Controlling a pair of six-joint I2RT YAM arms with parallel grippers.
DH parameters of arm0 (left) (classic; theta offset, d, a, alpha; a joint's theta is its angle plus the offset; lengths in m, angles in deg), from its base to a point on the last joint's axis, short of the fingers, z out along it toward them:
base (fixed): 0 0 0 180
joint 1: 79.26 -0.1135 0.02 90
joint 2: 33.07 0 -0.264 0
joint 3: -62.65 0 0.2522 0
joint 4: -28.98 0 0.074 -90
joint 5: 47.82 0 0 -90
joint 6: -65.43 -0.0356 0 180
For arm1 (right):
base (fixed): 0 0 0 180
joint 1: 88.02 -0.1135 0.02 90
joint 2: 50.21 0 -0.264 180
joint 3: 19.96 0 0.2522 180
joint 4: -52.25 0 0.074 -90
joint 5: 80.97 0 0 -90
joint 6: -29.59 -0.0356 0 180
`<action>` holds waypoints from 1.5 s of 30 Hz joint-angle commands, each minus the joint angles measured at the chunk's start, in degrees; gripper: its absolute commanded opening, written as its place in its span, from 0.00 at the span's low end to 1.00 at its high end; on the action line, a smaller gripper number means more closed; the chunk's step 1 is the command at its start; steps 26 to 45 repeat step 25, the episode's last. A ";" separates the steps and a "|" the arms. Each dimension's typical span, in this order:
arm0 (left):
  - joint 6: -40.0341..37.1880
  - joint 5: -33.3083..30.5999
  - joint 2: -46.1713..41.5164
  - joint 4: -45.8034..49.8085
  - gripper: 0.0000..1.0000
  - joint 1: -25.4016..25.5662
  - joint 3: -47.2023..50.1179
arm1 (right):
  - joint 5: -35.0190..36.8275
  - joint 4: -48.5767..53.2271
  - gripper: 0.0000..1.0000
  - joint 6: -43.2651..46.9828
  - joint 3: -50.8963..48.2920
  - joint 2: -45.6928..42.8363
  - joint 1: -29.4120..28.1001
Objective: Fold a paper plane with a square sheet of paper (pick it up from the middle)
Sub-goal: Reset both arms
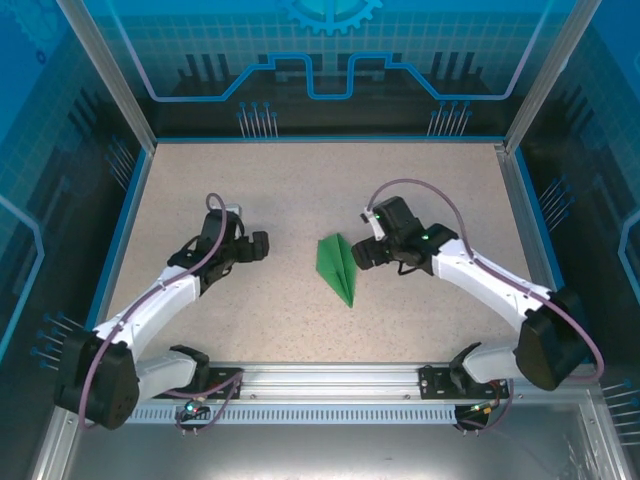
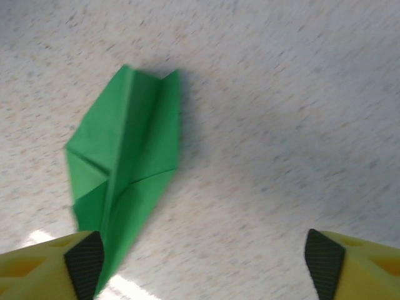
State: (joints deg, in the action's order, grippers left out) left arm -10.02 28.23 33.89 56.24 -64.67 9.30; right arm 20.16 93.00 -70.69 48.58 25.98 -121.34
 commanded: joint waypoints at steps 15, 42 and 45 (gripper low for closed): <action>-12.92 -3.62 17.85 -28.19 0.99 -7.05 2.49 | -2.55 -52.66 0.99 7.07 -29.29 -4.97 29.57; -12.25 -0.62 18.59 -28.96 0.99 -8.00 1.61 | -7.55 -57.89 0.99 6.44 -30.55 -1.84 31.83; -12.25 -0.62 18.59 -28.96 0.99 -8.00 1.61 | -7.55 -57.89 0.99 6.44 -30.55 -1.84 31.83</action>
